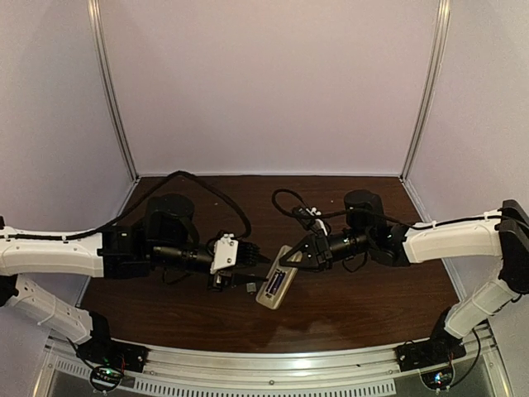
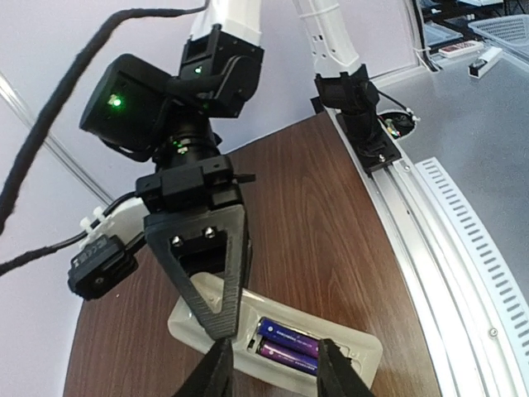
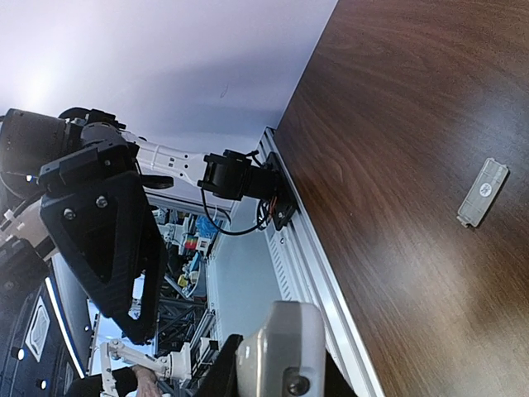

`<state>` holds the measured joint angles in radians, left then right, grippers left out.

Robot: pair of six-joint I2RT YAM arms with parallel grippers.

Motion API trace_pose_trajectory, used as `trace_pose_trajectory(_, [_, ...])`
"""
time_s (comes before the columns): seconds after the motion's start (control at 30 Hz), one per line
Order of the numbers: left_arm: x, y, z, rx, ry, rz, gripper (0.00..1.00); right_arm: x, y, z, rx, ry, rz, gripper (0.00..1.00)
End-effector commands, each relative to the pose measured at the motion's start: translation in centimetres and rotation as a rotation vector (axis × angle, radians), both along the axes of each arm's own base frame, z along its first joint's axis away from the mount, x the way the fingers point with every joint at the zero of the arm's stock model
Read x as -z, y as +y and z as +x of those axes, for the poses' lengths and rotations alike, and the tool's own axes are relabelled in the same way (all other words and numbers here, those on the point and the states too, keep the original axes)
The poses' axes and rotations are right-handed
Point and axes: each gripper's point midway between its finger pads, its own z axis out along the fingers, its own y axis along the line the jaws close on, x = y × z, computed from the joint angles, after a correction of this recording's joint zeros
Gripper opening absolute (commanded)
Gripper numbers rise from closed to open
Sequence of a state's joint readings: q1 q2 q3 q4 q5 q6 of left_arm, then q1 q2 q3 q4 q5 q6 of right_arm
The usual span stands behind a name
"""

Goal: Load the batteries into the remote control
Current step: Load the battery into the battery compartment.

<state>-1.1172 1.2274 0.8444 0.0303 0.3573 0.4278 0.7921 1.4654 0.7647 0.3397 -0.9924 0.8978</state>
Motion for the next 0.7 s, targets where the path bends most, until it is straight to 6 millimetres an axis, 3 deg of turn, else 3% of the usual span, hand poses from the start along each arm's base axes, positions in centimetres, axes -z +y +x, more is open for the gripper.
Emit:
trace_pose_trajectory(0.0, [0.4,-0.6,-1.3,0.098,-0.092,0.043,0.33,-1.3,1.2,-0.8,-0.049,-0.012,0.034,0.0])
trace_pose_trajectory(0.67, [1.8,-2.4,-1.4,0.134,-0.049,0.117,0.2,-1.3,2.5,-2.2,-0.094,-0.017,0.031,0.0])
